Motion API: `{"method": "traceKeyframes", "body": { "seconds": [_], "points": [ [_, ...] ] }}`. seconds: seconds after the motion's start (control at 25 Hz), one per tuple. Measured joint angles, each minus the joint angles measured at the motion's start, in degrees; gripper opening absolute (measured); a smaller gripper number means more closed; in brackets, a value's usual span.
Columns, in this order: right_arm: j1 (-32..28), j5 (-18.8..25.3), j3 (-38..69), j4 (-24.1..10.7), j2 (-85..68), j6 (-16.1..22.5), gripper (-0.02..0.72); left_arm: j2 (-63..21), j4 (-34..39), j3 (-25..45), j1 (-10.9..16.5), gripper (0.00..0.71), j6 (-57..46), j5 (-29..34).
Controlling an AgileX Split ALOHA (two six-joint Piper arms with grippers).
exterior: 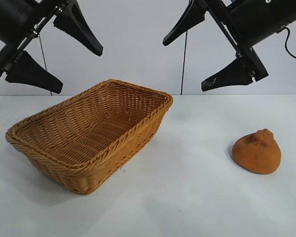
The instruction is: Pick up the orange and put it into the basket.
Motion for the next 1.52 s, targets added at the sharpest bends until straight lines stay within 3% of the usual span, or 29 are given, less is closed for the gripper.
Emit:
{"method": "traceKeyframes", "body": {
  "seconds": [1.28, 1.52],
  "points": [
    [0.0, -0.4, 0.0, 0.0, 0.0, 0.5, 0.694, 0.0, 0.0, 0.0, 0.0, 0.639, 0.0, -3.5],
    [0.0, -0.5, 0.0, 0.0, 0.0, 0.6, 0.694, -3.0, 2.0, 0.0, 2.4, 0.639, -1.2, -2.4]
  ]
}}
